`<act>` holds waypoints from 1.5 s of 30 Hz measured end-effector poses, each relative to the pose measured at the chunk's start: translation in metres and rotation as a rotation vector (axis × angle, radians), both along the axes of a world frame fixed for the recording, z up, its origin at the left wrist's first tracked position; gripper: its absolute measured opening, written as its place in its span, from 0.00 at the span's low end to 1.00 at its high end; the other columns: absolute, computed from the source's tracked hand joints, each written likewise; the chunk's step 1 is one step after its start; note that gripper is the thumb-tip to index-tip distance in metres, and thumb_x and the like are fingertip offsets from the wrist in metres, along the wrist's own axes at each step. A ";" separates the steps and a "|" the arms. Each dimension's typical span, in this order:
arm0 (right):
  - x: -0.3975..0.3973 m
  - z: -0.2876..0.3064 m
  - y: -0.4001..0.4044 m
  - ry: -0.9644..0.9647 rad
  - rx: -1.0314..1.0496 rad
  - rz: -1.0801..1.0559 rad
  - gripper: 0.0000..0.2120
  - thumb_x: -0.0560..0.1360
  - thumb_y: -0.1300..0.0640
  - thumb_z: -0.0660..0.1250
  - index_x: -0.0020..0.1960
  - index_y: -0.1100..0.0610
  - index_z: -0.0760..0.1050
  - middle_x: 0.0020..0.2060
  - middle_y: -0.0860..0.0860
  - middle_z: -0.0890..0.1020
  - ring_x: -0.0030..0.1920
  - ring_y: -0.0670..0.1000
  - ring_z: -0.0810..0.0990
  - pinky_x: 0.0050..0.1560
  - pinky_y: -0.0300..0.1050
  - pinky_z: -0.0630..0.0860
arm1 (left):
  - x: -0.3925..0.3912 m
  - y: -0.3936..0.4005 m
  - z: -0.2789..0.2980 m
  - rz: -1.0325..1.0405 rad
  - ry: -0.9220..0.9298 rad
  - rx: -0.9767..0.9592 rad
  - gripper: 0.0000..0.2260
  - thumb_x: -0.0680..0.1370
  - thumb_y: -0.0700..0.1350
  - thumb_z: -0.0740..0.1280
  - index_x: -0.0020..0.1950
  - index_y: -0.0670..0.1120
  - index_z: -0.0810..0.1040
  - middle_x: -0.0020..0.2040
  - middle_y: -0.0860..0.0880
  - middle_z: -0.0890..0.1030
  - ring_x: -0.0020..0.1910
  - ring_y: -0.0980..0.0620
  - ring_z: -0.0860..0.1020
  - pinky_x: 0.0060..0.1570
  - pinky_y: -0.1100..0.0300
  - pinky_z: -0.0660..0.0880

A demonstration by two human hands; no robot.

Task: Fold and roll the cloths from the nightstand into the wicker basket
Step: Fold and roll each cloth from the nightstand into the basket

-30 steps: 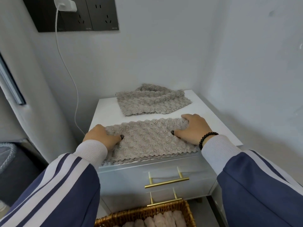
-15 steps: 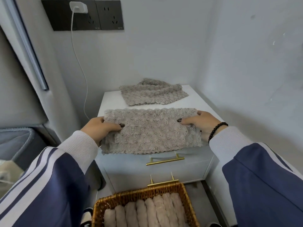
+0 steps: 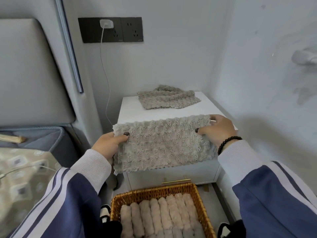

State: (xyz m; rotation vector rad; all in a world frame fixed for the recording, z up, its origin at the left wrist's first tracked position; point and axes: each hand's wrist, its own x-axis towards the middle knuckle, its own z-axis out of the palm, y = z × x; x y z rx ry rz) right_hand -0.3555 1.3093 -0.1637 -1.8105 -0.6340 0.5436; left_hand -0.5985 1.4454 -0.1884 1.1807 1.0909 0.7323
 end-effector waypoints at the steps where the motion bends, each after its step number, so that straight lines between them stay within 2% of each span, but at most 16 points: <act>1: -0.004 0.001 -0.003 -0.034 0.009 -0.001 0.20 0.69 0.67 0.73 0.56 0.55 0.71 0.50 0.51 0.77 0.42 0.45 0.77 0.40 0.39 0.74 | 0.001 -0.004 0.000 -0.007 0.003 0.010 0.05 0.79 0.37 0.64 0.46 0.42 0.79 0.34 0.46 0.85 0.40 0.45 0.82 0.44 0.52 0.78; 3: -0.015 0.004 -0.007 -0.085 0.055 0.016 0.20 0.69 0.69 0.71 0.52 0.50 0.68 0.42 0.47 0.77 0.38 0.44 0.76 0.34 0.37 0.73 | 0.006 -0.011 0.000 -0.029 -0.002 0.035 0.04 0.79 0.39 0.66 0.46 0.42 0.80 0.43 0.42 0.85 0.47 0.40 0.82 0.55 0.47 0.76; 6: -0.031 0.005 -0.006 -0.118 0.105 0.062 0.22 0.69 0.68 0.70 0.57 0.49 0.70 0.41 0.48 0.81 0.38 0.47 0.78 0.31 0.36 0.72 | 0.018 -0.021 0.005 -0.060 -0.056 0.002 0.06 0.79 0.41 0.65 0.50 0.41 0.80 0.53 0.38 0.83 0.55 0.39 0.80 0.63 0.43 0.72; 9: -0.044 0.002 -0.001 -0.125 0.124 0.119 0.25 0.69 0.63 0.72 0.63 0.50 0.70 0.45 0.47 0.82 0.37 0.45 0.77 0.35 0.37 0.72 | 0.035 -0.030 0.007 -0.087 -0.124 -0.042 0.08 0.81 0.42 0.63 0.50 0.41 0.80 0.50 0.39 0.83 0.50 0.41 0.81 0.59 0.45 0.75; 12: -0.053 -0.001 0.004 -0.136 0.135 0.157 0.25 0.70 0.60 0.72 0.64 0.49 0.69 0.46 0.43 0.80 0.39 0.43 0.76 0.41 0.36 0.73 | 0.052 -0.034 0.004 -0.114 -0.156 -0.065 0.09 0.81 0.43 0.62 0.49 0.41 0.80 0.49 0.40 0.84 0.50 0.41 0.82 0.59 0.44 0.76; 16: -0.059 -0.004 0.010 -0.165 0.135 0.201 0.27 0.71 0.61 0.71 0.66 0.48 0.67 0.47 0.40 0.79 0.35 0.37 0.76 0.36 0.29 0.72 | 0.069 -0.040 0.006 -0.165 -0.191 -0.072 0.10 0.82 0.43 0.61 0.48 0.43 0.81 0.45 0.42 0.85 0.49 0.42 0.82 0.54 0.46 0.78; 21: -0.061 -0.007 0.015 -0.153 0.166 0.253 0.31 0.70 0.64 0.70 0.68 0.45 0.65 0.53 0.38 0.78 0.48 0.38 0.79 0.46 0.34 0.77 | 0.076 -0.039 0.008 -0.182 -0.202 -0.079 0.12 0.83 0.45 0.58 0.54 0.44 0.80 0.54 0.38 0.82 0.57 0.37 0.80 0.59 0.40 0.75; 24: -0.065 -0.008 0.015 -0.144 0.190 0.313 0.33 0.70 0.67 0.68 0.70 0.45 0.64 0.54 0.35 0.76 0.47 0.38 0.79 0.44 0.34 0.77 | 0.076 -0.037 0.006 -0.211 -0.221 -0.085 0.15 0.83 0.50 0.57 0.60 0.44 0.78 0.55 0.41 0.83 0.55 0.41 0.81 0.59 0.42 0.75; 28: -0.065 -0.013 0.013 -0.081 0.248 0.375 0.34 0.71 0.74 0.64 0.70 0.48 0.64 0.61 0.40 0.75 0.50 0.40 0.80 0.47 0.39 0.79 | 0.072 -0.038 0.005 -0.290 -0.282 -0.092 0.19 0.77 0.54 0.63 0.62 0.44 0.77 0.56 0.41 0.83 0.56 0.42 0.81 0.59 0.45 0.76; 30: -0.065 -0.014 0.012 0.017 0.308 0.414 0.35 0.71 0.79 0.61 0.70 0.51 0.65 0.62 0.44 0.75 0.52 0.43 0.80 0.45 0.39 0.79 | 0.070 -0.038 0.003 -0.294 -0.315 -0.069 0.20 0.73 0.52 0.66 0.61 0.42 0.77 0.55 0.39 0.83 0.54 0.40 0.82 0.55 0.47 0.78; 33: -0.067 -0.015 0.010 0.165 0.381 0.481 0.35 0.70 0.83 0.57 0.68 0.53 0.65 0.64 0.48 0.75 0.55 0.47 0.80 0.44 0.40 0.80 | 0.067 -0.040 0.002 -0.270 -0.297 -0.017 0.12 0.76 0.43 0.67 0.58 0.41 0.78 0.49 0.40 0.84 0.46 0.43 0.83 0.43 0.54 0.81; 35: -0.067 -0.016 0.008 0.247 0.407 0.485 0.35 0.70 0.84 0.56 0.68 0.55 0.65 0.64 0.49 0.75 0.55 0.48 0.81 0.45 0.41 0.80 | 0.066 -0.041 0.000 -0.244 -0.268 -0.006 0.09 0.78 0.41 0.65 0.56 0.41 0.78 0.47 0.41 0.84 0.43 0.45 0.84 0.41 0.54 0.81; 37: -0.066 -0.014 0.007 0.265 0.414 0.411 0.34 0.70 0.82 0.58 0.68 0.55 0.65 0.62 0.49 0.77 0.54 0.48 0.82 0.45 0.42 0.81 | 0.066 -0.042 -0.001 -0.200 -0.233 -0.003 0.08 0.80 0.41 0.64 0.56 0.41 0.78 0.50 0.38 0.83 0.48 0.40 0.83 0.50 0.48 0.80; 39: -0.061 -0.011 0.006 0.102 0.378 0.261 0.31 0.71 0.78 0.62 0.67 0.53 0.66 0.59 0.48 0.78 0.53 0.45 0.82 0.47 0.41 0.81 | 0.066 -0.041 -0.001 -0.160 -0.210 -0.003 0.08 0.80 0.42 0.63 0.55 0.40 0.78 0.51 0.38 0.83 0.52 0.37 0.81 0.57 0.42 0.76; 42: -0.050 -0.006 0.002 -0.175 0.263 0.060 0.27 0.72 0.68 0.67 0.67 0.49 0.66 0.59 0.43 0.76 0.56 0.41 0.76 0.56 0.39 0.76 | 0.063 -0.040 0.001 -0.119 -0.252 -0.037 0.07 0.81 0.42 0.62 0.52 0.42 0.79 0.45 0.43 0.85 0.46 0.41 0.82 0.51 0.46 0.79; 45: -0.039 -0.005 0.002 0.042 0.134 0.081 0.27 0.70 0.59 0.73 0.66 0.52 0.67 0.56 0.46 0.77 0.55 0.47 0.79 0.55 0.47 0.78 | 0.059 -0.040 0.009 -0.120 -0.330 -0.115 0.09 0.82 0.45 0.60 0.54 0.43 0.79 0.47 0.43 0.85 0.46 0.45 0.84 0.47 0.50 0.79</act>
